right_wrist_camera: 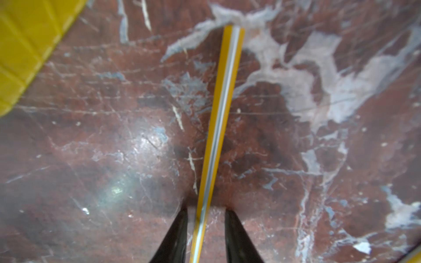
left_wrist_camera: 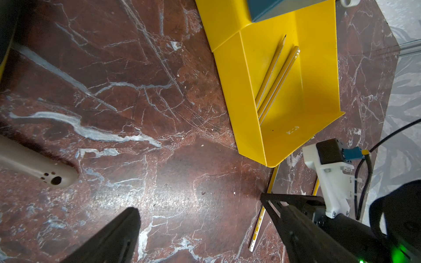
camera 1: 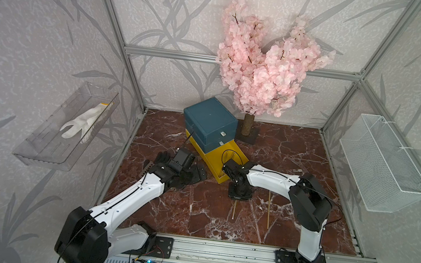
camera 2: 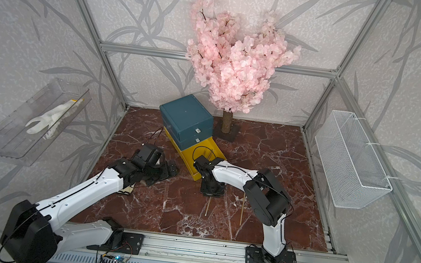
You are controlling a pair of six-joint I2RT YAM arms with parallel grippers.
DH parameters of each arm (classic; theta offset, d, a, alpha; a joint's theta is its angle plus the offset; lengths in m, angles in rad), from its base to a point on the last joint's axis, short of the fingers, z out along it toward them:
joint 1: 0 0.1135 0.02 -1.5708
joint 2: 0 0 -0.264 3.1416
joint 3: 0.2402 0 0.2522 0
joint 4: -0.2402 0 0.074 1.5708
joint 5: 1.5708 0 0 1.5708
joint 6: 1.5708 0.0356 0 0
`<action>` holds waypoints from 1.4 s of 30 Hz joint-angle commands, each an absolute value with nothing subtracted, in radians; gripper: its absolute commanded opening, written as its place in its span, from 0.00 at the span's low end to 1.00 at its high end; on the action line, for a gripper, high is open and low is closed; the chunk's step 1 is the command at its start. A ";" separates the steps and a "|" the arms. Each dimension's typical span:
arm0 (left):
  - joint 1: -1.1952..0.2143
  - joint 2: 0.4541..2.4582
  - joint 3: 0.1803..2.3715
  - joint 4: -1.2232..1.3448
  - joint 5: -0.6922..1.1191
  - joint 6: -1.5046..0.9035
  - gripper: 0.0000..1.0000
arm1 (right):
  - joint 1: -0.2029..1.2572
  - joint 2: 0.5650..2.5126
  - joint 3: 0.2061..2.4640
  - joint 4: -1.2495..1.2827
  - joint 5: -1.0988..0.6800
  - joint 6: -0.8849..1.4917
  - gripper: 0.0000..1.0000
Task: Please place the pencils in the drawer according to their color
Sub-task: Pick up the pencil from the center of the board, then place the pencil in the drawer.
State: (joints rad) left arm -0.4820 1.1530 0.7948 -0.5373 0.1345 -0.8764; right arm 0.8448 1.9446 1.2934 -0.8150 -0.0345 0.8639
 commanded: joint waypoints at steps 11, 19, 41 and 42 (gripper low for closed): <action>-0.478 1.094 0.746 -0.509 0.143 -0.886 1.00 | 0.846 1.952 1.233 -0.816 -0.094 0.924 0.00; -0.477 1.088 0.737 -0.501 0.130 -0.902 1.00 | 0.839 1.788 1.174 -0.804 -0.123 0.957 0.00; -0.476 1.129 0.864 -0.586 0.058 -0.864 1.00 | 0.615 1.712 1.489 -0.770 -0.226 0.881 0.00; -0.477 1.132 0.868 -0.587 0.057 -0.862 1.00 | 0.612 1.750 1.522 -0.771 -0.230 0.880 0.00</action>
State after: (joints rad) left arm -0.4820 1.1206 0.8368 -0.5571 0.0784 -0.8879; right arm 0.6186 1.6764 1.4578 -0.7715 -0.2070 0.9043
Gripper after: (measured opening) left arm 0.998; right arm 0.080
